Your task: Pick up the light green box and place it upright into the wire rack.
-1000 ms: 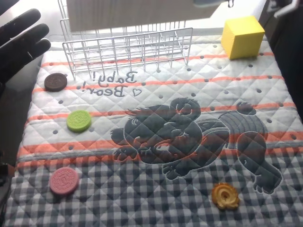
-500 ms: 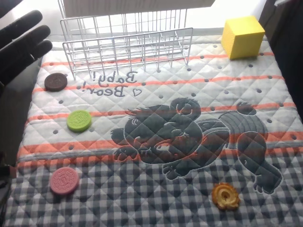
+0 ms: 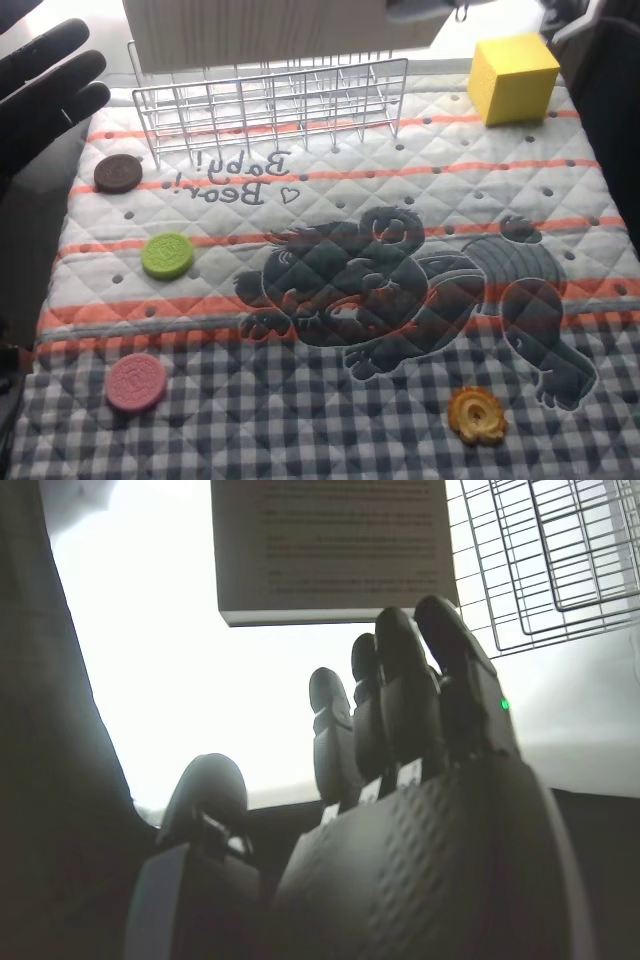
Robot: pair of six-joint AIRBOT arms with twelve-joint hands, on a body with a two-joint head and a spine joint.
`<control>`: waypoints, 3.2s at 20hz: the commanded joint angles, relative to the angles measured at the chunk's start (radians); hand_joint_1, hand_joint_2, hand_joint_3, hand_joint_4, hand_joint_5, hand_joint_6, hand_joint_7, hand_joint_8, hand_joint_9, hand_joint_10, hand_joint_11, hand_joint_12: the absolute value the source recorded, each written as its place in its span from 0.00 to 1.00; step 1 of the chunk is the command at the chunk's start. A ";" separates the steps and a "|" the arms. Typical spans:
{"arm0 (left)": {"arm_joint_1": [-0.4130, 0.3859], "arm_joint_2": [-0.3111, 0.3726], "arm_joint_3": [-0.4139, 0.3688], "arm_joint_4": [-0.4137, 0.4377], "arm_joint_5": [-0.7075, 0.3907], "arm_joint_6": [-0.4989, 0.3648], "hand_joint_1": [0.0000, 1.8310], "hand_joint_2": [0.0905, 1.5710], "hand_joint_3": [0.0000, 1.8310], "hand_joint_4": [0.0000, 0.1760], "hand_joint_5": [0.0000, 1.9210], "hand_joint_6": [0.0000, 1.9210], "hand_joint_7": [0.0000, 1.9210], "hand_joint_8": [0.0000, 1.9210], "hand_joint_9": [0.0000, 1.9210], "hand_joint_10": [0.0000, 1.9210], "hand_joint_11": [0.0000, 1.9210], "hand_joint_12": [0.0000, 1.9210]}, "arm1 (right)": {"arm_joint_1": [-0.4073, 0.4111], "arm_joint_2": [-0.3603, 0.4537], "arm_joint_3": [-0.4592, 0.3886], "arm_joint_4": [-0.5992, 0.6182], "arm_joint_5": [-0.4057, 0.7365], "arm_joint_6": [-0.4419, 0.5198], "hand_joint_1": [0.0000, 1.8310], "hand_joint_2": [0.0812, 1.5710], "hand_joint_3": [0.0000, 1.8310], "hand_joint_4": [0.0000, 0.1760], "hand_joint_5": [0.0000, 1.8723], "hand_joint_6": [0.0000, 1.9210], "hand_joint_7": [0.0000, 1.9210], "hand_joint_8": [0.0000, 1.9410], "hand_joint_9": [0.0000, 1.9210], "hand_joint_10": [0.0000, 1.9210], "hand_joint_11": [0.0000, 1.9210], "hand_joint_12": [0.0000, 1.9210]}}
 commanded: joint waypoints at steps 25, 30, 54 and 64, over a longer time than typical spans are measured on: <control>-0.021 -0.016 0.013 -0.002 -0.130 -0.006 0.18 0.73 0.00 0.60 0.24 0.00 0.20 0.00 0.21 0.00 0.00 0.45 | -0.064 -0.051 0.061 0.078 0.049 0.002 0.64 0.69 0.00 0.00 0.54 0.48 0.77 0.00 0.86 0.01 0.75 0.29; -0.021 -0.018 0.015 -0.002 -0.126 -0.006 0.18 0.73 0.00 0.66 0.23 0.00 0.20 0.00 0.21 0.00 0.00 0.44 | -0.001 -0.042 0.049 0.017 0.050 0.002 0.63 0.70 0.00 0.00 0.51 0.52 0.77 0.00 0.86 0.00 0.74 0.30; -0.035 -0.024 0.023 0.031 -0.153 -0.006 0.19 0.73 0.00 0.51 0.24 0.00 0.20 0.00 0.20 0.00 0.00 0.37 | 0.064 -0.058 0.093 -0.079 0.019 0.002 0.63 0.70 0.00 0.00 0.52 0.51 0.77 0.00 0.87 0.01 0.75 0.30; -0.030 -0.002 0.014 0.060 -0.250 -0.006 0.25 0.71 0.00 0.50 0.26 0.00 0.21 0.00 0.20 0.00 0.00 0.50 | 0.020 -0.081 0.116 -0.084 0.010 0.002 0.63 0.70 0.00 0.00 0.51 0.51 0.75 0.00 0.84 0.00 0.74 0.24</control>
